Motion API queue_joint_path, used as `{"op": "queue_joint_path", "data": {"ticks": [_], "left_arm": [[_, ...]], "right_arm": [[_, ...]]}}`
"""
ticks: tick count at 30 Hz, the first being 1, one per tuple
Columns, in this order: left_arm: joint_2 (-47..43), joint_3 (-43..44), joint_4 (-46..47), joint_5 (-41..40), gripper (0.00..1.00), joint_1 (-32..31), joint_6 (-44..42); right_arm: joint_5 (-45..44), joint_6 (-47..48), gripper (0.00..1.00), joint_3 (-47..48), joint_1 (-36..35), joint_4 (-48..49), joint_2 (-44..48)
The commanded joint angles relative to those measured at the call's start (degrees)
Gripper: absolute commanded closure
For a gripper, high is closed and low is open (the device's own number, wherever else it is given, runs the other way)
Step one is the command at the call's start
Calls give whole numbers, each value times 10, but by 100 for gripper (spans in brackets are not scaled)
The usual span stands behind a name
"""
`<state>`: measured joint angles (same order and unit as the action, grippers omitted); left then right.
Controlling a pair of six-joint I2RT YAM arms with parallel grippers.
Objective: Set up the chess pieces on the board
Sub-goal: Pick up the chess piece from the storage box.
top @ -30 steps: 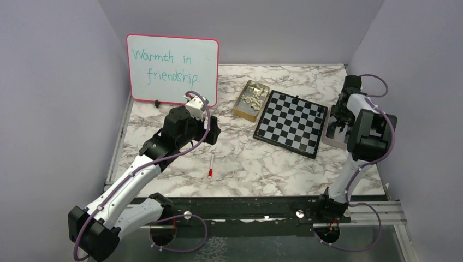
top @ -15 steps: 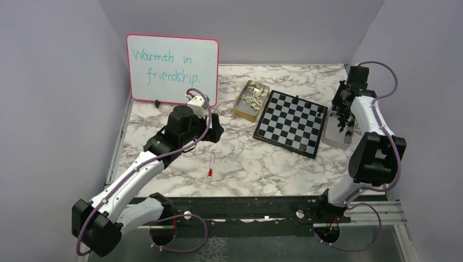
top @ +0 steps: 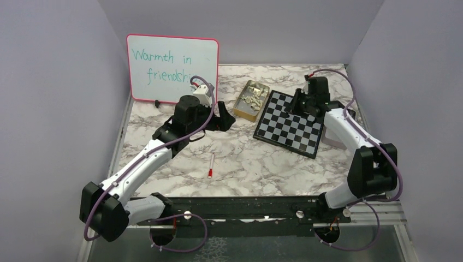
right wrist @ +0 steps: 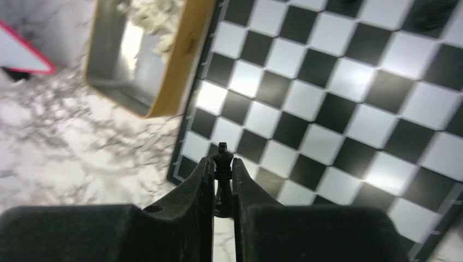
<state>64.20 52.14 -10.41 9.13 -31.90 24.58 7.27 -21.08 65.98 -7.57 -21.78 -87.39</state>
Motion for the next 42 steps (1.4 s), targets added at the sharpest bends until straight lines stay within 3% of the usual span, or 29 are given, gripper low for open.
{"op": "queue_joint_path", "data": {"ticks": [1, 7, 12, 19, 31, 39, 42], "left_arm": [[45, 32, 70, 31, 14, -2, 53], [111, 38, 164, 71, 18, -11, 118], [168, 67, 216, 109, 18, -32, 121], [218, 92, 255, 134, 18, -47, 130], [285, 155, 261, 174, 27, -58, 134], [302, 168, 269, 192, 50, -62, 134], [304, 170, 269, 209, 67, -62, 115]], "right_arm": [[70, -113, 91, -46, -33, 115, 40], [125, -269, 91, -124, -81, 270, 80], [146, -387, 91, -176, -102, 374, 106], [148, -428, 91, -197, -114, 412, 133], [137, -435, 90, -210, -116, 427, 159], [149, -437, 90, -227, -116, 438, 170], [159, -424, 90, -223, -116, 433, 175]]}}
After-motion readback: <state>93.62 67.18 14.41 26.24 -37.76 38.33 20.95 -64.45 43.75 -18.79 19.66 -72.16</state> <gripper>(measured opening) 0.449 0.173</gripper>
